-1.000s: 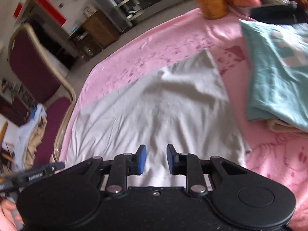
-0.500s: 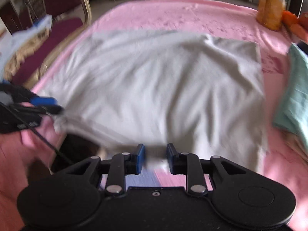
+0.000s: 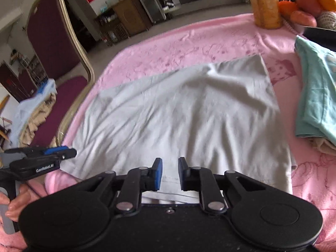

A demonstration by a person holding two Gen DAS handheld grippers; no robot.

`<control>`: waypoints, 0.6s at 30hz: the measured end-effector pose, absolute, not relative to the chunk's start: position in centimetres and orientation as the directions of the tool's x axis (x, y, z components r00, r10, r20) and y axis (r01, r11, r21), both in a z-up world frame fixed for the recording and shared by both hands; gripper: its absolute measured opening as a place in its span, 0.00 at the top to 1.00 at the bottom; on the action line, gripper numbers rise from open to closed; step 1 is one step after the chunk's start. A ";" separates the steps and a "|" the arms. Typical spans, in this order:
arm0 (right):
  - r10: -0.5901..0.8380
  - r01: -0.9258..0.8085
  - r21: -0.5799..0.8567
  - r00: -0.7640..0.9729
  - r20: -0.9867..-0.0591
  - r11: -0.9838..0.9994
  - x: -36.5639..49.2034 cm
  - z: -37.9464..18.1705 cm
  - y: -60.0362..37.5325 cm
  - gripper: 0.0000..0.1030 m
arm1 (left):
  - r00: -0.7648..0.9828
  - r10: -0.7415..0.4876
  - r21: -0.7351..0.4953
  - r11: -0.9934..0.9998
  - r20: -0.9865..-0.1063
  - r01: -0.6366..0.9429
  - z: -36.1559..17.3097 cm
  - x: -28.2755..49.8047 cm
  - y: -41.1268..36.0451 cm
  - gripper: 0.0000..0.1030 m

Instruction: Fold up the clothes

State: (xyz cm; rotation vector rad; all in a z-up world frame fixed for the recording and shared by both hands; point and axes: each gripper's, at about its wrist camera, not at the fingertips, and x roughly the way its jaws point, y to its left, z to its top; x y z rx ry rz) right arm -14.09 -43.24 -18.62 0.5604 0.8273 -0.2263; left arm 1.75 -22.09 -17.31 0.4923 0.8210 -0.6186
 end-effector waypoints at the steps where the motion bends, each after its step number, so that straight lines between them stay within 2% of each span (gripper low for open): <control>1: 0.017 0.407 0.371 0.655 -0.755 0.835 -14.0 -18.8 -43.2 0.83 | 0.527 -0.309 0.168 0.719 -0.792 0.675 -17.4 1.7 -22.1 0.74; 9: 0.009 0.450 0.376 0.631 -0.776 0.810 -13.9 -19.6 -43.6 0.83 | 0.511 -0.303 0.155 0.723 -0.804 0.673 -17.9 1.9 -21.9 0.74; 16: 0.048 0.405 0.368 0.616 -0.787 0.837 -13.1 -20.0 -42.5 0.83 | 0.501 -0.285 0.168 0.714 -0.817 0.680 -18.5 1.8 -22.0 0.74; 18: 0.056 0.407 0.356 0.590 -0.805 0.841 -12.9 -20.4 -42.5 0.82 | 0.486 -0.239 0.192 0.708 -0.840 0.680 -19.2 2.0 -22.1 0.68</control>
